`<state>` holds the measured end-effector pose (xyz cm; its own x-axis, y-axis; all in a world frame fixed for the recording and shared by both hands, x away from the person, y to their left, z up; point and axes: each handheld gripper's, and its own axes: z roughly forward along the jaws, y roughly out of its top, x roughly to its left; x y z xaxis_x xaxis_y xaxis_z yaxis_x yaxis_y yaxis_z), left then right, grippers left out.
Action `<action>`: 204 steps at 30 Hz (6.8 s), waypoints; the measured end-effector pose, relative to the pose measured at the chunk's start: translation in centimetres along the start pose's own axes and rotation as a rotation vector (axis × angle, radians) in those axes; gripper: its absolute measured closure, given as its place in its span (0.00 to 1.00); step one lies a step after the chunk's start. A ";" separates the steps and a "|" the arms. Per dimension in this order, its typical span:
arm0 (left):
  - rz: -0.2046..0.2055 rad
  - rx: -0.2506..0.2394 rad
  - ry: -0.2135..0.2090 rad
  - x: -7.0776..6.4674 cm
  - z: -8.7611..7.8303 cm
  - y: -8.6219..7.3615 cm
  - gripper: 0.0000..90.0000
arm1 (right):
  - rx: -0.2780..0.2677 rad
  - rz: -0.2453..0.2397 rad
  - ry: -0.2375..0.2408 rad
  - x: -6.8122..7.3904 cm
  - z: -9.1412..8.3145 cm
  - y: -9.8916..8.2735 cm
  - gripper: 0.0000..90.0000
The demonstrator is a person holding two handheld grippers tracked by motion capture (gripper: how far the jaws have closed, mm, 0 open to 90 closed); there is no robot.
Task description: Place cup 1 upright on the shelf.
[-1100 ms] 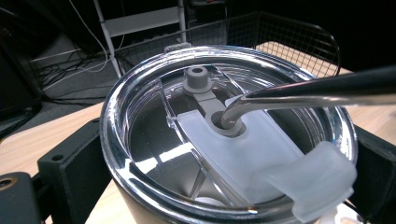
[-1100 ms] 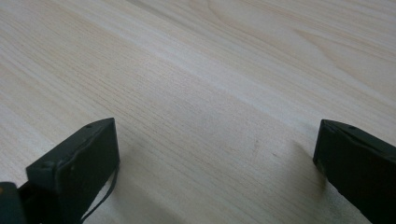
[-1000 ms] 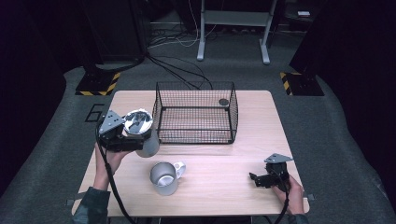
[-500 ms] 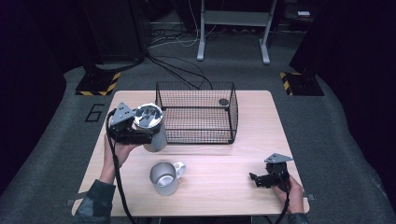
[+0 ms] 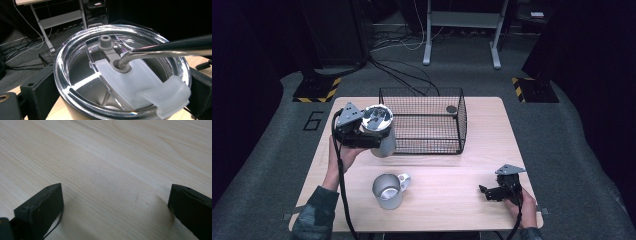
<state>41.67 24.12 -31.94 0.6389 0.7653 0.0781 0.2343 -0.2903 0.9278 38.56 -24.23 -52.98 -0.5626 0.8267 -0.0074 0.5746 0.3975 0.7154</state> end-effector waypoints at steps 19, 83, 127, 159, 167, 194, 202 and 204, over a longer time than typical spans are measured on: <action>0.002 -0.006 -0.051 -0.2 2.6 2.5 0.04 | -0.002 0.002 0.001 0.0 0.0 0.0 0.00; -0.099 0.120 0.028 4.5 13.9 2.9 0.04 | -0.005 0.013 -0.002 0.1 0.0 0.0 0.00; -0.091 0.244 0.047 4.1 17.0 0.5 0.04 | 0.000 -0.002 0.001 0.0 0.0 0.0 0.00; -0.106 0.316 0.081 4.6 18.1 -0.6 0.04 | 0.000 -0.008 0.002 -0.1 0.0 0.0 0.00; -0.145 0.332 0.080 5.1 17.6 -1.0 0.04 | 0.000 -0.006 0.002 0.0 0.0 0.0 0.00; -0.111 0.222 0.093 4.5 14.2 2.1 0.00 | -0.003 0.001 0.001 0.0 0.0 0.0 0.00; -0.095 0.164 0.075 3.9 11.0 3.2 0.00 | 0.000 -0.002 0.001 0.0 0.0 0.0 0.00; -0.082 0.162 0.065 3.6 10.2 3.1 0.00 | -0.004 0.002 0.000 0.0 0.0 0.0 0.00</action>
<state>52.14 20.13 -32.48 0.5653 0.8243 0.0328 0.4019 -0.3099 0.8617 38.55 -24.22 -53.01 -0.5617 0.8273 -0.0058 0.5735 0.3945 0.7180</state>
